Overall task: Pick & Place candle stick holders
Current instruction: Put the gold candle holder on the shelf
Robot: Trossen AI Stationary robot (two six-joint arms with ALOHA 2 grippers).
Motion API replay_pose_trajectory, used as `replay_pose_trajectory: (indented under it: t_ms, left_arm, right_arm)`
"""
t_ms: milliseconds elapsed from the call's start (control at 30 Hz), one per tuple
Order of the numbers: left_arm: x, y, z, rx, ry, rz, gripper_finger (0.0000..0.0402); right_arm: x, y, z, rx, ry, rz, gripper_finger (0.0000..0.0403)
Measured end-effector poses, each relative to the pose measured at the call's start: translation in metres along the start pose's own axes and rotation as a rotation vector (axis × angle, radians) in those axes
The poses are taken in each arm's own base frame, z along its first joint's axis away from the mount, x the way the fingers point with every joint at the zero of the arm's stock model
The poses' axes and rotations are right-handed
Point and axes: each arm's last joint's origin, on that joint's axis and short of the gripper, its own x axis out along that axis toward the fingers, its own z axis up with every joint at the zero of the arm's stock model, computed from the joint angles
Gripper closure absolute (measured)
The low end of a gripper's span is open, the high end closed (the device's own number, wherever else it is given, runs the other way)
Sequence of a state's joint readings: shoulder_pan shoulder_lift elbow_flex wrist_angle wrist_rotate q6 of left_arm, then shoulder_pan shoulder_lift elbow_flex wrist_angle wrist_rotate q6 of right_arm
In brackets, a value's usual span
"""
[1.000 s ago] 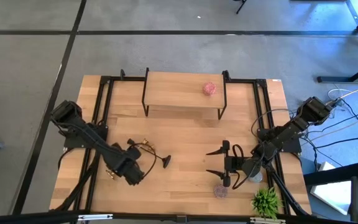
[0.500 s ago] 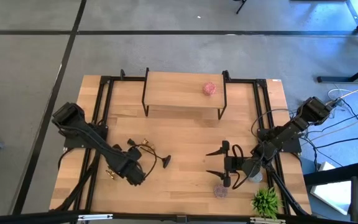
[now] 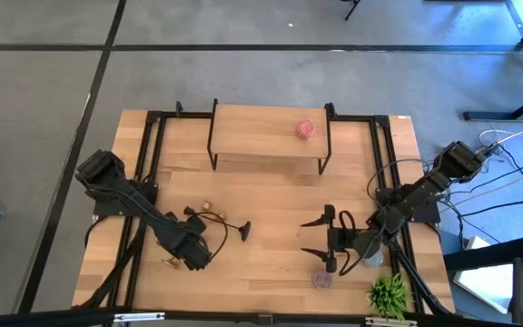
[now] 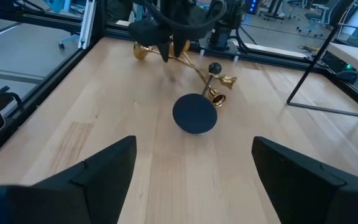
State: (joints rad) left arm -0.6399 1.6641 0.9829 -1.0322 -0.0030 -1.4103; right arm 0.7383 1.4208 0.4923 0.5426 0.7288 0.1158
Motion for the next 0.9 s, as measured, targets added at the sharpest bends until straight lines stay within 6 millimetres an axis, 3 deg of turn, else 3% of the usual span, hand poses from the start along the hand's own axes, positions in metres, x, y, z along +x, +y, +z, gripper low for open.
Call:
replay_pose_trajectory:
  t_ms: [267,467,800,900]
  left_arm:
    - [0.0,-0.002,0.002,-0.004,-0.034,-0.019,0.027]
    - [0.017,0.002,0.002,-0.018,-0.01,-0.048,0.0297]
    - [0.022,-0.001,0.001,0.006,0.024,-0.106,0.0391]
    - [0.018,-0.004,0.002,0.027,0.011,-0.123,0.0394]
  right_arm:
    - [0.0,0.0,0.0,0.0,0.001,0.008,0.008]
    - [0.0,0.0,0.0,0.0,0.001,0.008,0.0081]
    - [0.0,0.0,0.001,0.004,-0.004,0.007,0.0081]
    - [0.001,-0.001,0.001,0.005,-0.004,0.004,0.0081]
